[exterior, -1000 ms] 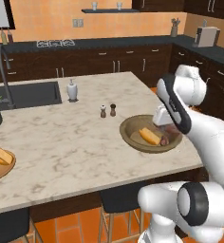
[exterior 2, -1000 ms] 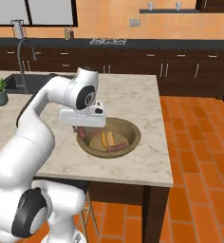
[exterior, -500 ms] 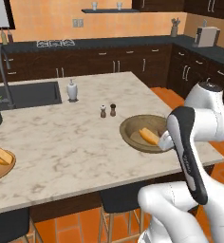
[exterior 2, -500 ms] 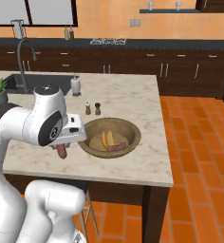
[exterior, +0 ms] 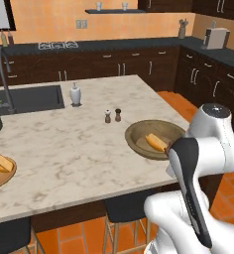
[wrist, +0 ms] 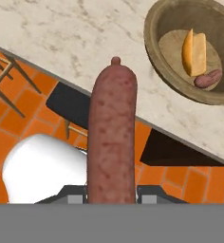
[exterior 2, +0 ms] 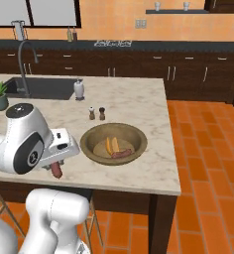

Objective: Place one bun and one sausage from the bowl on each plate.

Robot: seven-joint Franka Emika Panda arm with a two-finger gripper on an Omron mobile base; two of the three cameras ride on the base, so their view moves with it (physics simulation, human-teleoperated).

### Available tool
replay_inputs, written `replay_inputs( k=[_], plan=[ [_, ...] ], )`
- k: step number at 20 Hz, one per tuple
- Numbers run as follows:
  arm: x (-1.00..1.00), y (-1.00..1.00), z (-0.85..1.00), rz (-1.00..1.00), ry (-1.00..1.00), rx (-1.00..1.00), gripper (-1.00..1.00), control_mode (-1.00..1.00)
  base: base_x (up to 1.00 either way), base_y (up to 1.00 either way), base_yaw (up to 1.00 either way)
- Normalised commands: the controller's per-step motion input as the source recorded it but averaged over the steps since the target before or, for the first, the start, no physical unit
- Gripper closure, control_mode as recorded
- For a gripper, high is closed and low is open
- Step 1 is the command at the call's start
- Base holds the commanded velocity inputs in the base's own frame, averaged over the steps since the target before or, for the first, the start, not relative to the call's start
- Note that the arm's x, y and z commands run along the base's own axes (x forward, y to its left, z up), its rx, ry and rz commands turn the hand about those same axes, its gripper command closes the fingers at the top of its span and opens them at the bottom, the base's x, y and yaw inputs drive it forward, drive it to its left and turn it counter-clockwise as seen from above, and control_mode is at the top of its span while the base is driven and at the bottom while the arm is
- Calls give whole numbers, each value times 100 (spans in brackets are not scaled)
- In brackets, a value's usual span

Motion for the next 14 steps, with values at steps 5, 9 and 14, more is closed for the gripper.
replay_inputs(
  k=[5, 9, 14],
  plan=[
    [-8, 7, 0, 0, 0, 0, 100, -100, 0, 0, 0],
    [-12, 37, -1, 0, -1, 0, 100, 100, -16, 50, 2],
    [0, 0, 0, 0, 0, 0, 100, 100, -15, 100, 2]
  ],
)
